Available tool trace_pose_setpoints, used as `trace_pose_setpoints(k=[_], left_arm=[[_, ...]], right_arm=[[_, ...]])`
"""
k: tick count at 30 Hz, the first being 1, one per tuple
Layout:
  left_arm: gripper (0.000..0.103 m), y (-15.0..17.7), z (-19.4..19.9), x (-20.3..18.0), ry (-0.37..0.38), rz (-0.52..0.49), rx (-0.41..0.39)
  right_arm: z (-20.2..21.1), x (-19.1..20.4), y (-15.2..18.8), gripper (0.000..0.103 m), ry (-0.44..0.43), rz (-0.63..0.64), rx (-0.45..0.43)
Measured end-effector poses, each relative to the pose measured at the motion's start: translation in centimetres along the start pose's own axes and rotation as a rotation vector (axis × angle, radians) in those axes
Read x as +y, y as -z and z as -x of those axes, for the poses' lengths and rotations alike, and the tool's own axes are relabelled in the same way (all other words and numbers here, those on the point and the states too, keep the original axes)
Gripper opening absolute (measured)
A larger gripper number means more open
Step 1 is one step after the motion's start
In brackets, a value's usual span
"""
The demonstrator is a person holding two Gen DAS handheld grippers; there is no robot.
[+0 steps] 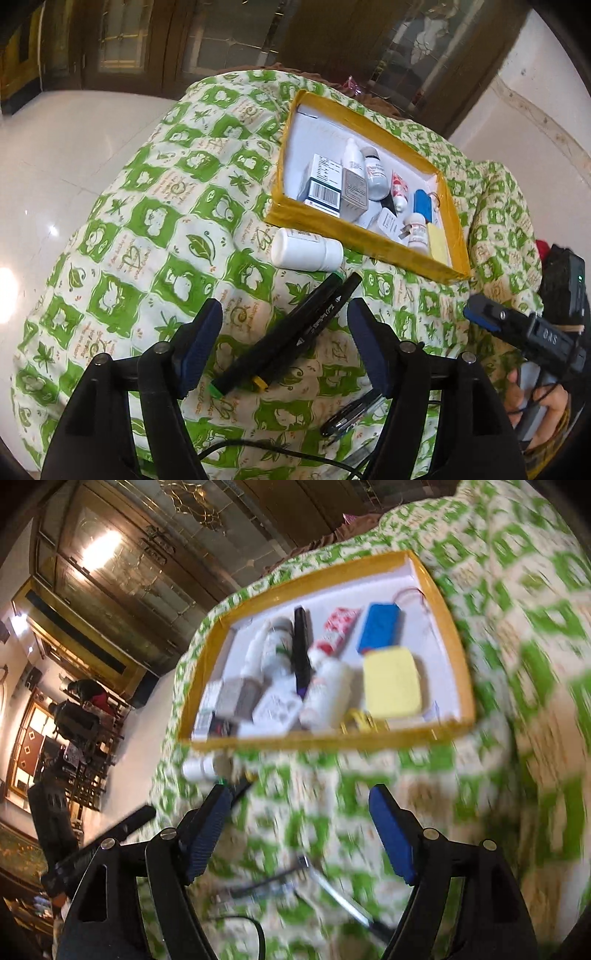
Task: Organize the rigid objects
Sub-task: 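Grasp a green-capped black marker with left tool while right tool grasps the white pill bottle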
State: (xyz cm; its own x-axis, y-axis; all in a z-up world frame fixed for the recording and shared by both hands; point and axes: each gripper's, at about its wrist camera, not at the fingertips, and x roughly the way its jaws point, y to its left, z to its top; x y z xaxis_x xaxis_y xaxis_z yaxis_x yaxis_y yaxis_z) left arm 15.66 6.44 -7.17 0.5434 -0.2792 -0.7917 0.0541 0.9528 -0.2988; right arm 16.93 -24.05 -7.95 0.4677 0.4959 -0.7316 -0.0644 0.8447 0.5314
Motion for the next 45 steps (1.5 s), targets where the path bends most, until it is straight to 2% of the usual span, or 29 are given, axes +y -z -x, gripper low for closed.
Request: trace_pose_setpoints(k=[3,7,10,13,15,16,19,22,24,27,30,36,42,44,45], left_arm=[[0.069,0.1,-0.7,-1.0,-0.034,-0.060,0.013],[0.047,0.7,-2.5,-0.3,-0.067,-0.074,0.099],[0.046,1.0,-3.3,-0.4,-0.078,-0.091,0.130],[0.041,1.4,-4.6,-0.8,-0.102,-0.125,0.186],[0.039,1.3,-4.7,-1.1,-0.102,-0.138,0.178],[0.033,1.2,-4.8,-1.3,-0.102,-0.147,0.176],[0.027,1.4,-4.8,-1.8,-0.091,-0.168,0.177],[0.023,1.5,-4.6,-2.1,-0.043,-0.161,0.197],[0.020,1.6,-4.6,-1.8,0.006,-0.117,0.218],[0.019,1.9,-4.4,-1.0,0.062,-0.047,0.238],[0.019,2.1,-4.1,-0.1,0.050,-0.004,0.232],[0.019,2.3,-4.0,1.2,0.022,0.037,0.222],[0.019,2.6,-4.2,1.2,0.010,0.022,0.228],[0.019,2.6,-4.3,1.1,0.013,0.025,0.230],[0.020,2.5,-4.5,0.9,0.013,0.025,0.232]], right_arm=[[0.2,-0.2,1.0,0.073,0.014,-0.002,0.013],[0.2,0.0,1.3,0.073,0.017,0.003,0.010],[0.0,0.0,1.7,0.073,0.014,0.006,0.018],[0.0,0.0,2.6,0.073,0.011,-0.004,0.026],[-0.1,-0.2,2.7,0.073,0.010,-0.013,0.031],[-0.2,-0.2,2.8,0.073,0.010,-0.017,0.034],[-0.7,0.1,2.8,0.073,0.012,-0.017,0.042],[-1.4,1.0,2.4,0.073,-0.004,-0.015,0.063],[-2.0,2.2,2.0,0.073,-0.021,0.008,0.074],[-3.7,4.9,1.2,0.073,-0.021,0.088,0.098],[-6.4,7.7,0.1,0.073,-0.031,0.149,0.137],[-11.7,12.0,-1.3,0.073,-0.034,0.153,0.187],[-15.2,13.2,-1.1,0.073,0.037,0.150,0.224],[-14.9,13.1,-1.0,0.056,0.067,0.174,0.195],[-14.5,13.1,-0.9,0.055,0.072,0.192,0.182]])
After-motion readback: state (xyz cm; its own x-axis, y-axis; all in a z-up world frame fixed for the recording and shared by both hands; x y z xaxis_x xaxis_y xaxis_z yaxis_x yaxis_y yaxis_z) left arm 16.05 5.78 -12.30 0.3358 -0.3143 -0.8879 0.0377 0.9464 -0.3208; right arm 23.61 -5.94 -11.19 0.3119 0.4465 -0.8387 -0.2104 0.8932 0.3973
